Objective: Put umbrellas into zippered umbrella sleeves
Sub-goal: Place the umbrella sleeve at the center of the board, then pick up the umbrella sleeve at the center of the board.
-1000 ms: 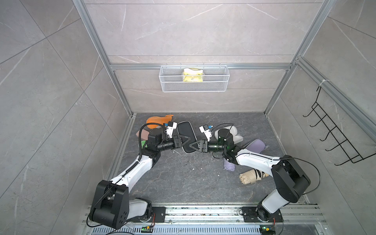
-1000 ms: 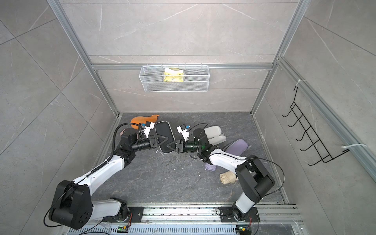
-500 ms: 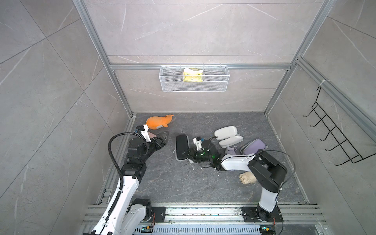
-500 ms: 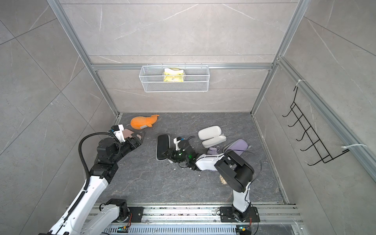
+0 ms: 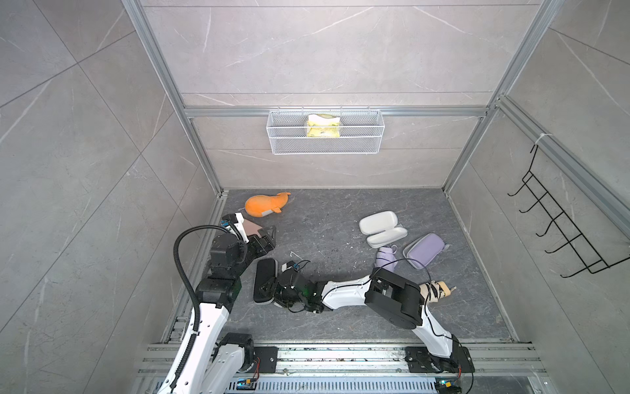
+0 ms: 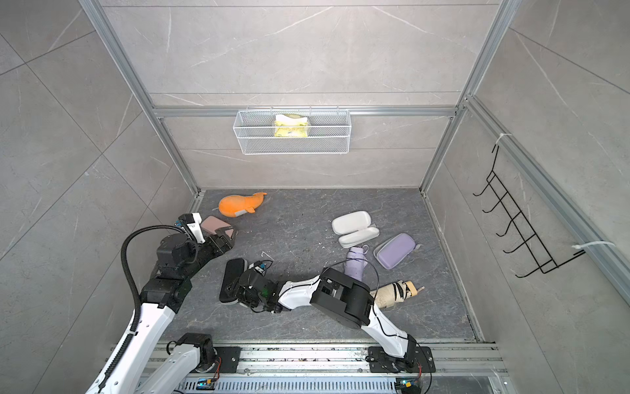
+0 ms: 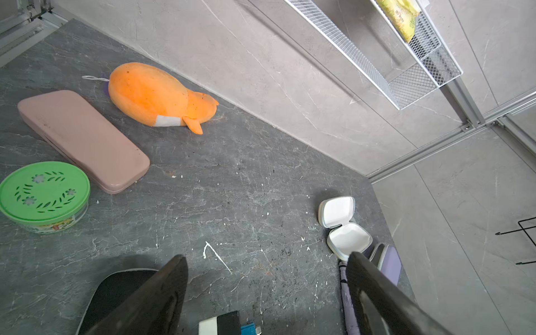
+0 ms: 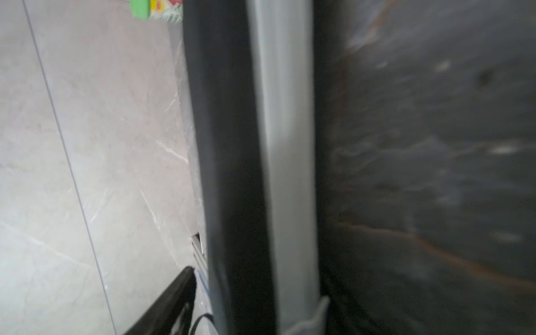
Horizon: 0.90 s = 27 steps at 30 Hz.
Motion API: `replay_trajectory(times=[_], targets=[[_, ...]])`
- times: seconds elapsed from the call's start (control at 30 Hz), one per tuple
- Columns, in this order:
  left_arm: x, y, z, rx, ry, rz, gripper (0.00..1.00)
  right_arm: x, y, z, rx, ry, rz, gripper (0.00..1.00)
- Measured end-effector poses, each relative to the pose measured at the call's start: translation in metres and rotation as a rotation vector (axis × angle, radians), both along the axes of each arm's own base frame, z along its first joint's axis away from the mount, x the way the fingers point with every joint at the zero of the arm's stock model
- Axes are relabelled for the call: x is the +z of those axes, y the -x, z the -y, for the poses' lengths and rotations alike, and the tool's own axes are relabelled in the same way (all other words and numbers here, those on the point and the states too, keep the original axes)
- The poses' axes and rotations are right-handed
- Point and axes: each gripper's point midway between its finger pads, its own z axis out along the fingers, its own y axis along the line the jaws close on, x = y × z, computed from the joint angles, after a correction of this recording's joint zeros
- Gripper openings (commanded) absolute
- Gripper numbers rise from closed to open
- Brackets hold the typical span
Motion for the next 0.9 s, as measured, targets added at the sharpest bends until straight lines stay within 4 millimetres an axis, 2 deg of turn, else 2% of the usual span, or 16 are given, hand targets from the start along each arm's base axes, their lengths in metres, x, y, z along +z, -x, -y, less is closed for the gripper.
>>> replay_trajectory(times=[0.07, 0.13, 0.27, 0.4, 0.53, 0.67, 0.73, 0.83, 0.9], targets=[[-0.002, 0.000, 0.000, -0.002, -0.007, -0.005, 0.87, 0.001, -0.001, 0.003, -0.007, 0.017, 0.005, 0.76], [-0.001, 0.000, 0.000, -0.006, -0.014, -0.009, 0.86, 0.001, -0.001, 0.017, -0.017, 0.052, 0.011, 0.76], [0.004, -0.006, 0.002, -0.020, -0.038, -0.020, 0.82, 0.002, -0.002, 0.070, -0.032, 0.186, 0.020, 0.78], [-0.003, -0.014, 0.005, -0.034, -0.057, -0.051, 0.80, 0.026, -0.029, 0.128, -0.070, 0.341, 0.096, 0.79], [-0.018, -0.017, 0.014, -0.060, -0.079, -0.095, 0.79, 0.065, -0.068, 0.201, -0.153, 0.461, 0.210, 0.81], [-0.030, -0.016, 0.039, -0.116, -0.140, -0.107, 0.79, 0.097, -0.112, 0.295, -0.276, 0.579, 0.264, 0.83], [-0.034, -0.015, 0.057, -0.161, -0.176, -0.097, 0.79, 0.106, -0.133, 0.343, -0.353, 0.645, 0.268, 0.84], [-0.047, -0.012, 0.094, -0.248, -0.251, -0.084, 0.79, 0.109, -0.154, 0.409, -0.459, 0.729, 0.235, 0.85], [-0.060, -0.011, 0.117, -0.302, -0.298, -0.086, 0.79, 0.106, -0.165, 0.441, -0.523, 0.748, 0.201, 0.85]])
